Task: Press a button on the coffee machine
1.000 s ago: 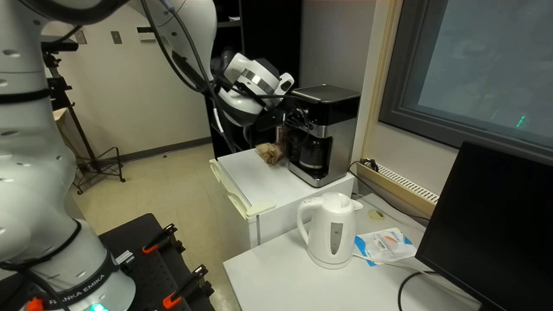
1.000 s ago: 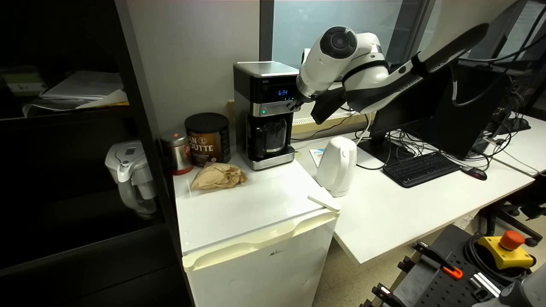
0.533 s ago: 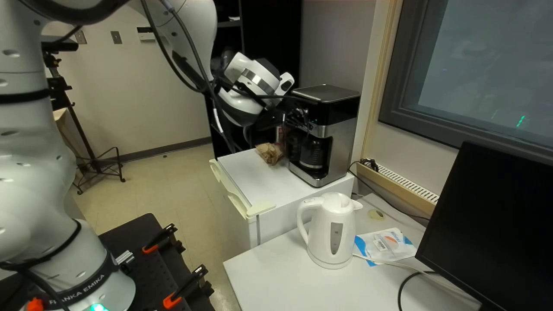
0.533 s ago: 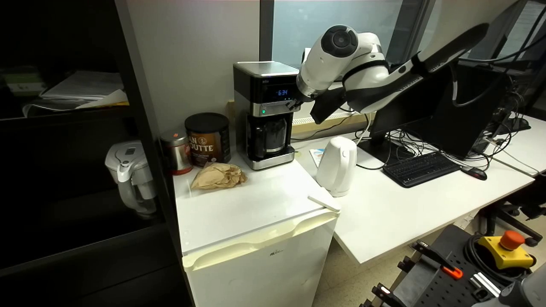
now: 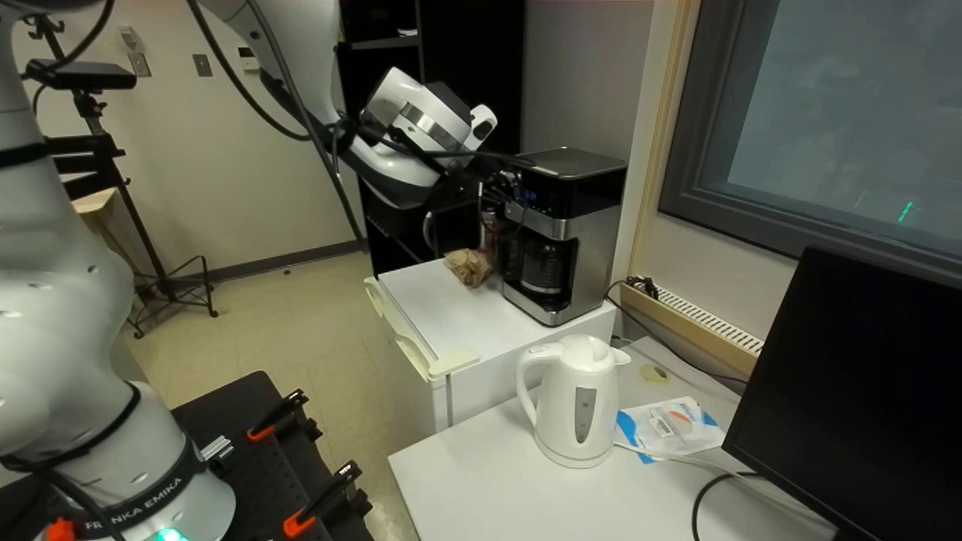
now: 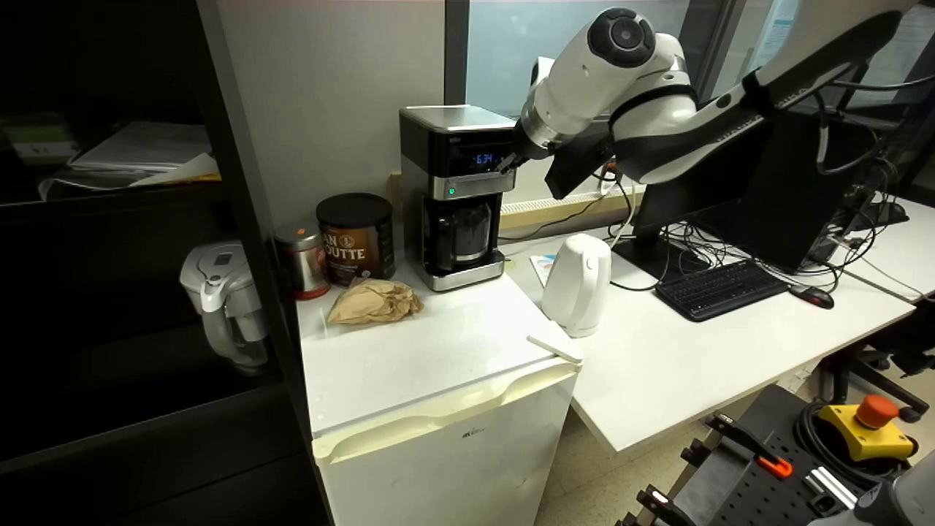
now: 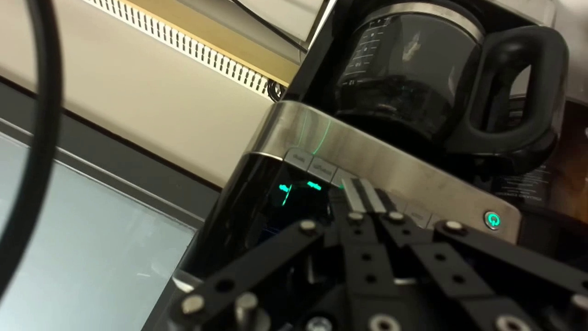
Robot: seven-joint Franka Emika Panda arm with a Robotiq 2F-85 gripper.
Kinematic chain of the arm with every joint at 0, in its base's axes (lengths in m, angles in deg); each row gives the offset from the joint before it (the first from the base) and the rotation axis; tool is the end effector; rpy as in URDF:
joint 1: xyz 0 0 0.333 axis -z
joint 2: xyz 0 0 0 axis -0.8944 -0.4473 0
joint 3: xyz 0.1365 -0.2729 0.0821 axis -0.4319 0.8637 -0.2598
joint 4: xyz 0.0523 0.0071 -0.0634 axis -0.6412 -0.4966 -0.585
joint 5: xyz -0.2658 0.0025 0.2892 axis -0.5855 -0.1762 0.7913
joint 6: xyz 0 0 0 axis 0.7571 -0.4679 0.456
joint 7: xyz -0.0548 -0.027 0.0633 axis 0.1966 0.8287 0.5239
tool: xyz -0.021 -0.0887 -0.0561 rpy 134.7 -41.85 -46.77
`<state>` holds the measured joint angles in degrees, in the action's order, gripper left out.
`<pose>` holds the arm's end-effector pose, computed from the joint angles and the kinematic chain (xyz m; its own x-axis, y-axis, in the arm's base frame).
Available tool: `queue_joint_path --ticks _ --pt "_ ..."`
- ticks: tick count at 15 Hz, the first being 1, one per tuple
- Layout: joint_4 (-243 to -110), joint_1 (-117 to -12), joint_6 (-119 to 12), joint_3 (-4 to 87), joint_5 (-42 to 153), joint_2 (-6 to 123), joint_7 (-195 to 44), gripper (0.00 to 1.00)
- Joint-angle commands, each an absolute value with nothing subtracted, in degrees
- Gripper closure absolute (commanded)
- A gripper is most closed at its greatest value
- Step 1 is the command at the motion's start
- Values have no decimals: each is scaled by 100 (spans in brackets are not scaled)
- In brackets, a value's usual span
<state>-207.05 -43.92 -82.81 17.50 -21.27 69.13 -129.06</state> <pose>0.5693 0.0539 0.3951 0.6892 0.3298 0.6452 0.0534 -0.9111 0.4087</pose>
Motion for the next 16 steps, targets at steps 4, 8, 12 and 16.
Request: queue_joint_path --ticks 4,8,12,16 --pt "-21894 -4361 -8597 1774 -1643 8049 -12687 100" --pt "-22583 -4458 -8568 1808 -982 8574 -12366 100" --pt "-23236 -5403 -8206 2472 653 8787 -11121 100" --pt "-23624 -6193 -7540 2818 2564 8868 -9779 100"
